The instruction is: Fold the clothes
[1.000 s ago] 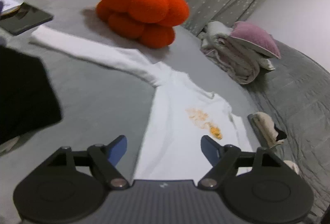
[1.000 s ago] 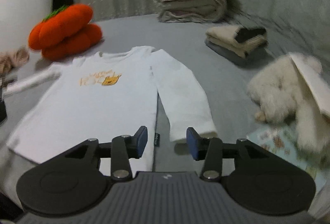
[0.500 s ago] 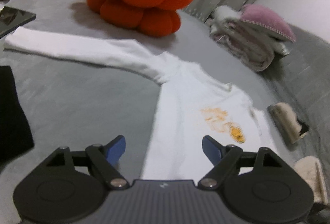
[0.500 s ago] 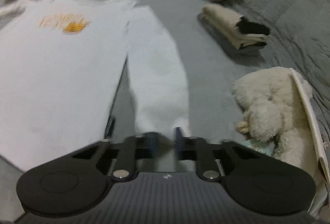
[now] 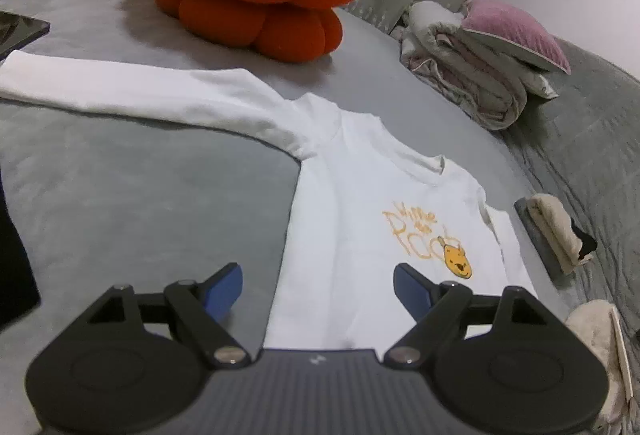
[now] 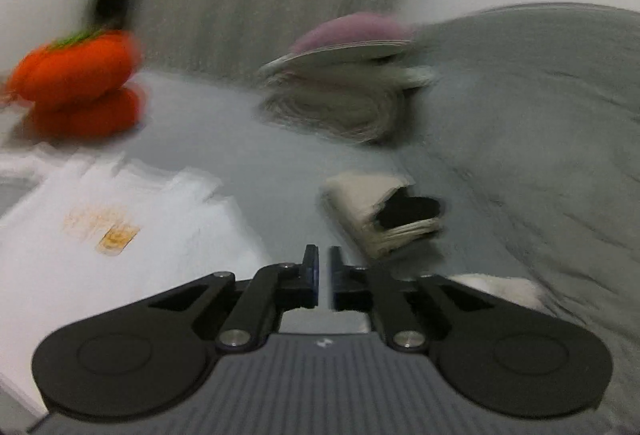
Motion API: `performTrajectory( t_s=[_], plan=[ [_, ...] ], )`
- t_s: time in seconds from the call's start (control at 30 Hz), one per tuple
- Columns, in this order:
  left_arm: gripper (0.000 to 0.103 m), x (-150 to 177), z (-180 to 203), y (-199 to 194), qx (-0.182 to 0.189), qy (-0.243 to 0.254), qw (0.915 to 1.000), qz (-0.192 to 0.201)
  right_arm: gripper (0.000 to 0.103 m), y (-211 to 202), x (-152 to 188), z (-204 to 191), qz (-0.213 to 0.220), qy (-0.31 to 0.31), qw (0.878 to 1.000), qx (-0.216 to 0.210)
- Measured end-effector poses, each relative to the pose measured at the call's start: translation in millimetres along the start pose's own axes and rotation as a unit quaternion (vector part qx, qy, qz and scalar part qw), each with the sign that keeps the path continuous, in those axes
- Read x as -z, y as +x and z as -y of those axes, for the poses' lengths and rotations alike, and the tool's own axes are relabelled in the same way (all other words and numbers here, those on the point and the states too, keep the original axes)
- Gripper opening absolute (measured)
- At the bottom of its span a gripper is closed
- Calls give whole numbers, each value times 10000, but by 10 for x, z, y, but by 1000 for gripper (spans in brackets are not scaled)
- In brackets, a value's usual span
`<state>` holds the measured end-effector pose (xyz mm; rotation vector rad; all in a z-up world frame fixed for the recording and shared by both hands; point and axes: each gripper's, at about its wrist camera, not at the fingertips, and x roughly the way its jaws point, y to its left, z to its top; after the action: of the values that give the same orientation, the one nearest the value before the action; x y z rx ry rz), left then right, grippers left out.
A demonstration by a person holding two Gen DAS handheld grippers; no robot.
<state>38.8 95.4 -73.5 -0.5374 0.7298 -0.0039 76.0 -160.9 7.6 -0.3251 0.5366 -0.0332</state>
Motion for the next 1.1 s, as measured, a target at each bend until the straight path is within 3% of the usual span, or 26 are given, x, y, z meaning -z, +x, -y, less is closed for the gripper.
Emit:
performTrajectory(
  t_s=[0.03, 0.1, 0.17, 0.23, 0.3, 0.37, 0.43, 0.6, 0.83, 0.87, 0.9, 0.93, 1.0, 1.1],
  plan=[
    [84, 6, 13, 17, -8, 9, 10000, -24, 54, 45, 89, -144, -194, -381, 9990, -164],
    [84, 20, 43, 43, -10, 43, 10000, -65, 70, 93, 318, -448, -435, -1216, 9907, -422],
    [84, 39, 76, 52, 9, 131, 9999, -99, 70, 142, 552, -707, -715, -1807, 9790, -622],
    [84, 60, 103, 49, -2, 234, 9997, -117, 69, 182, 643, -856, -881, -2273, 9689, -420],
    [87, 74, 121, 45, -23, 322, 9994, -127, 69, 245, 636, -876, -1035, -2261, 9675, -459],
    [88, 76, 110, 40, -70, 321, 9994, -112, 62, 310, 622, -887, -1189, -2212, 9666, -518],
    [89, 69, 99, 36, -126, 283, 9995, -115, 47, 379, 624, -896, -1378, -2192, 9642, -575],
    [89, 86, 132, 7, -120, 422, 9990, -57, 34, 427, 688, -904, -1614, -2234, 9582, -772],
    [90, 85, 132, -9, -89, 414, 9991, -53, 31, 495, 731, -945, -1783, -2434, 9507, -722],
    [90, 82, 123, -12, -81, 378, 9992, -52, 28, 500, 742, -946, -1777, -2478, 9498, -701],
    [90, 81, 112, -17, -73, 348, 9994, -53, 15, 510, 742, -941, -1763, -2489, 9499, -681],
    [90, 79, 101, -21, -68, 322, 9994, -54, 8, 514, 736, -928, -1716, -2470, 9519, -587],
    [90, 71, 74, -30, -50, 266, 9996, -67, 7, 497, 689, -857, -1519, -2267, 9611, -430],
    [90, 51, 22, -40, -17, 145, 9999, -78, 7, 350, 519, -620, -1098, -1441, 9826, -415]
  ],
)
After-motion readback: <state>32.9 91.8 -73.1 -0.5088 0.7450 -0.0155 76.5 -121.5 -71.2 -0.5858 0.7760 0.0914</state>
